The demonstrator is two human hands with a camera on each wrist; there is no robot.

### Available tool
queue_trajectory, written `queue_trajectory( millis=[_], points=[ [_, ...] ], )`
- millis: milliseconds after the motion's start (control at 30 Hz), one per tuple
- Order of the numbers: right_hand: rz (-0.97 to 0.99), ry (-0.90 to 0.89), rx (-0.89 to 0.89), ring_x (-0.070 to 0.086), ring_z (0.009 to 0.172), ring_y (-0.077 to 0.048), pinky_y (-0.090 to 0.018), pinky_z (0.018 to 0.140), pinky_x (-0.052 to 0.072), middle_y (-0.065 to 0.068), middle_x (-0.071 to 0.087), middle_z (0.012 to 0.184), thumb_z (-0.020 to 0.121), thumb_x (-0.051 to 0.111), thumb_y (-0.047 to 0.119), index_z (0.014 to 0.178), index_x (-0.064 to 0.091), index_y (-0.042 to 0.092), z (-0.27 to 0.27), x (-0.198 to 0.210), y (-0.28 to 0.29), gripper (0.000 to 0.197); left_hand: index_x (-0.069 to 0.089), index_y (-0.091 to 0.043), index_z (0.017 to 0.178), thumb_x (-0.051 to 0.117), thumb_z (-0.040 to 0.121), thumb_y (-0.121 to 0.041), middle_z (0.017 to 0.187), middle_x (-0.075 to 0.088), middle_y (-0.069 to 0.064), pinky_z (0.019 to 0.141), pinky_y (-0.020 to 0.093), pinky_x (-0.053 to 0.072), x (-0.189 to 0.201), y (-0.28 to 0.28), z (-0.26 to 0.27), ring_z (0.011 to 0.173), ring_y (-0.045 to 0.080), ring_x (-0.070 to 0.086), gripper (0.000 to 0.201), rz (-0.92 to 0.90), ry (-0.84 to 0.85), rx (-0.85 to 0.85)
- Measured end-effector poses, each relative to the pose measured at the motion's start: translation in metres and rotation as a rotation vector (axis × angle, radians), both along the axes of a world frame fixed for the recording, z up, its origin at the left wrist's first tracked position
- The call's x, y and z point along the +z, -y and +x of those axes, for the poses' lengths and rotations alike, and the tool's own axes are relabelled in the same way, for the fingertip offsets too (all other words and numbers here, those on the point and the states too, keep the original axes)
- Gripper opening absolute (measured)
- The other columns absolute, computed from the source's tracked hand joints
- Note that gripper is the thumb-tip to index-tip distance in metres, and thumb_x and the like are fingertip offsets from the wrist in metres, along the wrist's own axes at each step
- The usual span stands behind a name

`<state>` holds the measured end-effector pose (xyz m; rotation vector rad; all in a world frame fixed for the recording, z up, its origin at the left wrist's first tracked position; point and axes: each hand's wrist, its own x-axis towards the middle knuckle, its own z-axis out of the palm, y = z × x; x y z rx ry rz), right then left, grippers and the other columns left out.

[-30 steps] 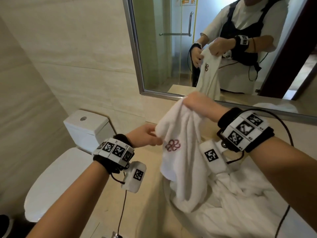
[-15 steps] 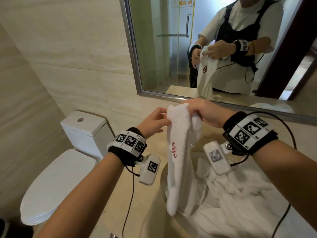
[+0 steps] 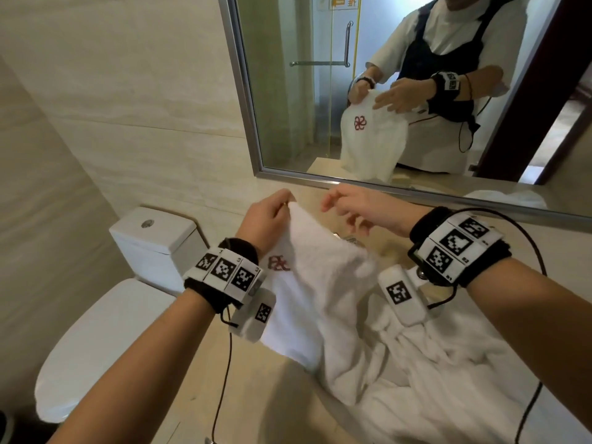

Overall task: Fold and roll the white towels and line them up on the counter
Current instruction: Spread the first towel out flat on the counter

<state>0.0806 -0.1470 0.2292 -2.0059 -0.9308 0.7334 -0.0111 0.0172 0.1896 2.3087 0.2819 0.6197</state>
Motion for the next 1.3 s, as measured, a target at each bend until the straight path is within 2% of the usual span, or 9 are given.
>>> queue_trajectory(
  millis=[67, 233, 367, 467, 667, 833, 967, 1133, 1300],
  points=[
    [0.001, 0.045, 0.097, 0.051, 0.081, -0.009, -0.023, 0.065, 0.044, 0.007, 0.054, 0.115, 0.086, 0.048, 0.012, 0.120, 0.051, 0.020, -0.002, 0.001, -0.008, 0.036, 0.054, -0.010, 0.078, 0.038, 0.086, 0.000, 0.062, 0.046, -0.005, 0.057, 0.008, 0.030, 0.019, 0.002, -0.003, 0.059, 0.008, 0.039, 0.021, 0.093, 0.064, -0.082],
    [-0.014, 0.115, 0.234, 0.050, 0.065, -0.002, -0.017, 0.064, 0.042, 0.007, 0.051, 0.073, 0.068, 0.061, 0.014, 0.084, 0.057, 0.010, -0.013, 0.013, -0.023, 0.017, 0.046, -0.032, 0.069, 0.039, 0.081, -0.018, 0.064, 0.049, -0.014, 0.059, 0.011, 0.034, 0.059, 0.002, -0.017, 0.060, -0.003, 0.044, 0.019, 0.023, 0.095, -0.211],
    [-0.050, 0.407, 0.238, 0.050, 0.054, 0.001, -0.010, 0.051, 0.035, 0.009, 0.051, 0.061, 0.062, 0.057, 0.025, 0.065, 0.055, 0.019, -0.004, 0.026, -0.019, 0.007, 0.056, -0.026, 0.095, 0.073, 0.076, -0.032, 0.077, 0.059, -0.011, 0.062, 0.018, 0.043, 0.064, -0.014, -0.040, 0.072, 0.008, 0.056, 0.026, 0.176, -0.428, -0.175],
    [-0.077, 0.549, 0.257, 0.046, 0.060, -0.008, -0.016, 0.055, 0.033, 0.004, 0.050, 0.064, 0.062, 0.057, 0.026, 0.065, 0.054, 0.014, 0.004, 0.027, -0.013, 0.012, 0.062, -0.017, 0.075, 0.067, 0.082, -0.030, 0.071, 0.059, -0.003, 0.058, 0.025, 0.039, 0.047, -0.024, -0.057, 0.069, 0.015, 0.056, 0.016, 0.328, -0.757, -0.061],
    [-0.396, 0.563, 0.386, 0.046, 0.064, -0.009, -0.017, 0.055, 0.034, 0.009, 0.048, 0.070, 0.080, 0.061, 0.006, 0.066, 0.047, 0.029, -0.001, 0.004, 0.001, 0.030, 0.058, -0.017, 0.073, 0.057, 0.088, -0.030, 0.079, 0.060, -0.003, 0.071, 0.022, 0.037, 0.017, -0.031, -0.099, 0.082, 0.014, 0.053, 0.020, 0.019, -0.796, 0.006],
    [-0.331, 0.250, 0.487, 0.057, 0.060, 0.002, -0.005, 0.054, 0.042, 0.013, 0.059, 0.071, 0.075, 0.070, 0.004, 0.072, 0.056, 0.030, -0.011, 0.012, 0.006, 0.029, 0.061, -0.016, 0.047, 0.059, 0.041, -0.057, 0.047, 0.057, -0.008, 0.048, 0.019, 0.039, 0.005, -0.047, -0.153, 0.043, 0.006, 0.050, 0.041, -0.202, -0.671, 0.028],
    [-0.126, 0.279, 0.356, 0.055, 0.077, -0.011, -0.023, 0.068, 0.041, 0.007, 0.060, 0.077, 0.067, 0.062, 0.018, 0.074, 0.059, 0.028, -0.003, 0.014, -0.024, 0.013, 0.069, -0.014, 0.084, 0.071, 0.046, -0.039, 0.071, 0.070, 0.003, 0.045, 0.020, 0.047, -0.002, -0.078, -0.175, 0.055, 0.013, 0.064, 0.045, -0.368, -0.758, -0.036],
    [-0.202, 0.560, 0.194, 0.045, 0.077, -0.020, -0.027, 0.057, 0.031, 0.006, 0.042, 0.064, 0.085, 0.054, 0.003, 0.058, 0.039, 0.024, 0.019, -0.028, -0.111, 0.037, 0.049, -0.018, 0.053, 0.070, 0.074, -0.040, 0.034, 0.044, -0.012, 0.041, 0.011, 0.031, -0.055, -0.144, -0.165, 0.047, 0.008, 0.038, 0.036, -0.133, -1.265, 0.093],
    [0.022, 0.444, -0.241, 0.051, 0.090, -0.026, -0.027, 0.070, 0.035, -0.015, 0.057, 0.093, 0.086, 0.046, -0.004, 0.093, 0.059, 0.005, 0.050, -0.076, -0.198, 0.017, 0.063, -0.006, 0.095, 0.061, 0.086, -0.040, 0.088, 0.058, 0.008, 0.063, 0.024, 0.039, -0.095, -0.219, -0.141, 0.078, 0.021, 0.053, 0.036, -0.119, -1.084, 0.441]
  ],
)
